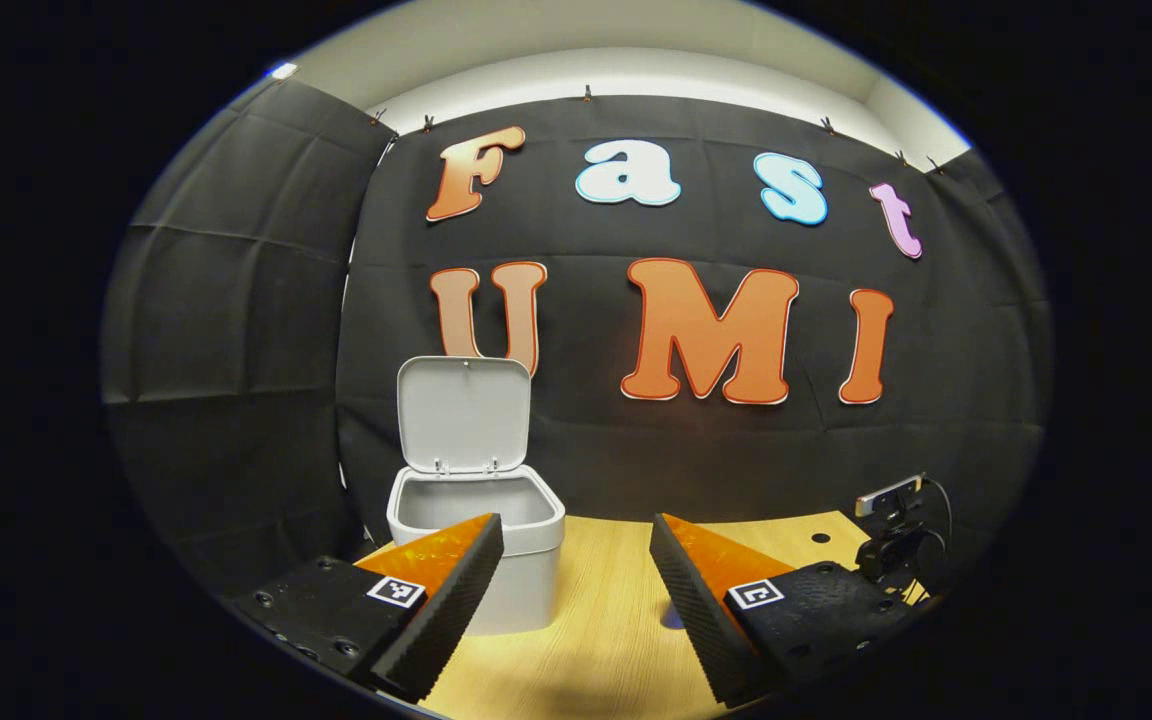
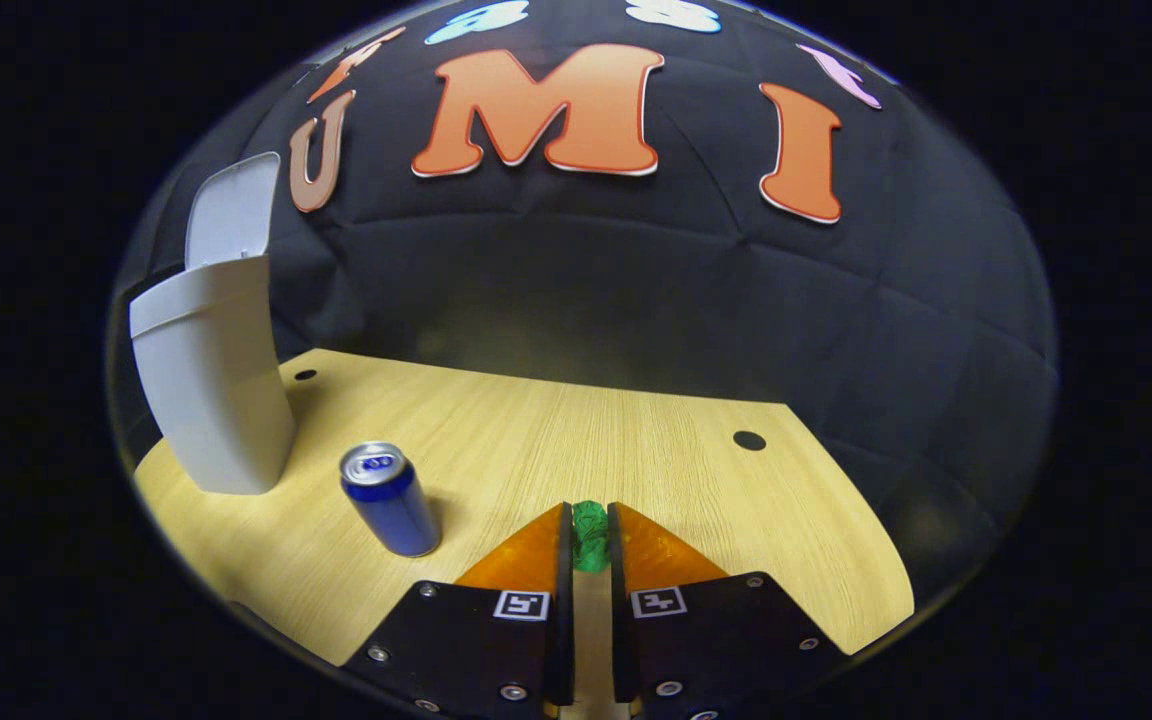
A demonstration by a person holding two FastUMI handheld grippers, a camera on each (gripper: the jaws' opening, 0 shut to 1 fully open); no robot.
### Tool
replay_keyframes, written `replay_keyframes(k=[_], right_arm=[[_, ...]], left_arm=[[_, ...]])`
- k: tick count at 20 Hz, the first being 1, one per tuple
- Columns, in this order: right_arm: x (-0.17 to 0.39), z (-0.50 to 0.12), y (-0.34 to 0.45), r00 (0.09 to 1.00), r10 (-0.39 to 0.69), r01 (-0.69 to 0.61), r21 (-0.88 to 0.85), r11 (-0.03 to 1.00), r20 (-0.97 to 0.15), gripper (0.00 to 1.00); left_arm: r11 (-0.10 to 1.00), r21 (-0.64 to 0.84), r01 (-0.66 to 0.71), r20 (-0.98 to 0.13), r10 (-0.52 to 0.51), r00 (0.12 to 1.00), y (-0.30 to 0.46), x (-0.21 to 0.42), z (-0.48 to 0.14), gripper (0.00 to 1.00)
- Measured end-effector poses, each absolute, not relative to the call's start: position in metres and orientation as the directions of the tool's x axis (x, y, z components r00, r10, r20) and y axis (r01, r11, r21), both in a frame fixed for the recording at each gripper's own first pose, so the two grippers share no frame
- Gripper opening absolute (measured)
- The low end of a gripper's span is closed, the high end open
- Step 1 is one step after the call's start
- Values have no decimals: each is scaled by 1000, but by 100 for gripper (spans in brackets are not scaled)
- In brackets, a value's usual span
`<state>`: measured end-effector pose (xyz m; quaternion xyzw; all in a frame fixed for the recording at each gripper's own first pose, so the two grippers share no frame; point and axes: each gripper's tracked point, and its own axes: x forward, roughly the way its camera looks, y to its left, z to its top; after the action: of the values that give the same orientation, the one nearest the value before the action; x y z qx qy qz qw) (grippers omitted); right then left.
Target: Press the lid of the desktop garbage bin to open it, pick up the crumpled paper on the desktop and throw it into the bin, then pick up the pop can on the desktop and drop it into the bin, and finally close the garbage bin lid.
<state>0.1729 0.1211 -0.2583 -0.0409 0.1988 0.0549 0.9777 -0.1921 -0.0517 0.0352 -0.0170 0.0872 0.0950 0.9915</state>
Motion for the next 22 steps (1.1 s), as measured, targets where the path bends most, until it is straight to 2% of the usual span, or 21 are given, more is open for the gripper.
replay_keyframes(k=[8, 22], right_arm=[[133, -162, 153, 951, 187, -202, -37, 979, -247, 14], [96, -30, 230, 915, 399, -398, 21, 917, -62, 15]], left_arm=[[979, -26, -204, -167, 197, 966, -43, -205, 33, 94], [959, -24, -284, -153, 277, 949, -12, -221, 36, 94]])
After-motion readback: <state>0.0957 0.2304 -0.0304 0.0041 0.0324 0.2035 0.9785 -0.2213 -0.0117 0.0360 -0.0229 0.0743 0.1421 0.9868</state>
